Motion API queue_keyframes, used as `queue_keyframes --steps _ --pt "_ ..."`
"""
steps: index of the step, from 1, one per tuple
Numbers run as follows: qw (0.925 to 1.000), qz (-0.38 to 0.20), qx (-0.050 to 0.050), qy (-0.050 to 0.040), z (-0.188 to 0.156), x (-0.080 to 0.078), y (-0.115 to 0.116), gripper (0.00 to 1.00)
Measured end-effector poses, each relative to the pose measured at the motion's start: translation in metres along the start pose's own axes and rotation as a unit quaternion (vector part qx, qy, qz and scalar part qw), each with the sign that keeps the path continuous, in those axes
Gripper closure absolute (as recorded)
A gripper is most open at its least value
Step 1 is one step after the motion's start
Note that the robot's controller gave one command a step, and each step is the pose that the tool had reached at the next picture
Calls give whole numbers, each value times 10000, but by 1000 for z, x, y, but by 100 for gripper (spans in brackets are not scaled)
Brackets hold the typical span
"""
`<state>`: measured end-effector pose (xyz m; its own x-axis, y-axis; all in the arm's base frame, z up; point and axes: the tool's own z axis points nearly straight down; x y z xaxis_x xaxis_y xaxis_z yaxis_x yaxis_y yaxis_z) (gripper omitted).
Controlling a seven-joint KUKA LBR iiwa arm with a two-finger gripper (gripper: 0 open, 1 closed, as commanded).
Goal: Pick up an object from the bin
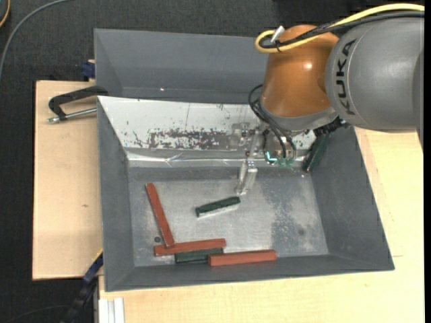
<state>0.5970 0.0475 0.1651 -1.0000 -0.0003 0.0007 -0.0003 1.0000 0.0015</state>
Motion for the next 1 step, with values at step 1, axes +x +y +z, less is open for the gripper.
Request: queue_keyframes --steps 1 --pt "9951 -992 0 4 17 2 31 0"
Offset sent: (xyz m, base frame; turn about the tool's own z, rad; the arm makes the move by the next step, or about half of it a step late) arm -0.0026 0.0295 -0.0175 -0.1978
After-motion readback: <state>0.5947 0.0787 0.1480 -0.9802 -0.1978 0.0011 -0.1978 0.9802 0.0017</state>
